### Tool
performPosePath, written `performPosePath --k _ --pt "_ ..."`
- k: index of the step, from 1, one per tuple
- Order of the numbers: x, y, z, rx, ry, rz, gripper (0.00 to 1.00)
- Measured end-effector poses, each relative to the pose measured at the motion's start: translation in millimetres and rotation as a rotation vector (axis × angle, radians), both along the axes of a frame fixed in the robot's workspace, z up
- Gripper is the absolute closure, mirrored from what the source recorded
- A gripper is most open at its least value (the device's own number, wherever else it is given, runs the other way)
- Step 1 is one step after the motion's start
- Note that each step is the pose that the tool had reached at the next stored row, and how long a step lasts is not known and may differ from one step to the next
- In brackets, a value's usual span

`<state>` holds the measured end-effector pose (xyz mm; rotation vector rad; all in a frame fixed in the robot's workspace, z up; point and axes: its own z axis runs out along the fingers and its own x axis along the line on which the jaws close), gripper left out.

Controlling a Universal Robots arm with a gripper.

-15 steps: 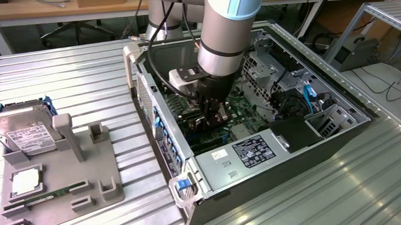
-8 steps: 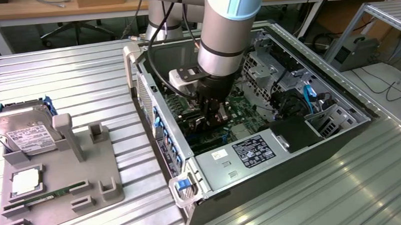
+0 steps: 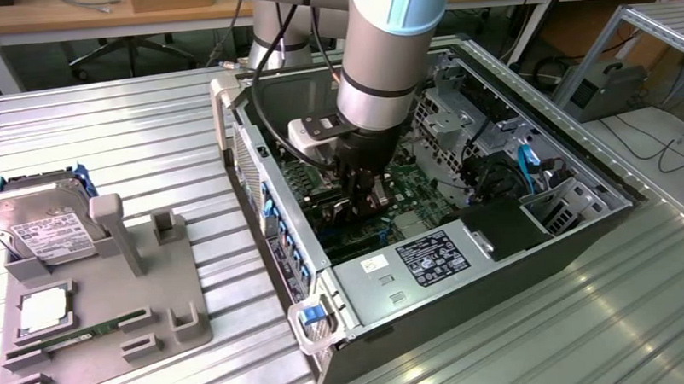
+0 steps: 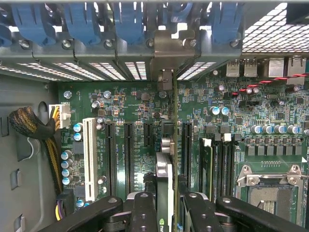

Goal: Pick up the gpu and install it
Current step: 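Insert the gpu into the slot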

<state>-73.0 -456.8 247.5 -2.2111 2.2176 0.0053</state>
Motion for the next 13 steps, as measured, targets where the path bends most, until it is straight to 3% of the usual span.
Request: performPosePath --k 13 --pt "-0.2 0.2 -0.5 0.0016 -0.0002 0.000 0.73"
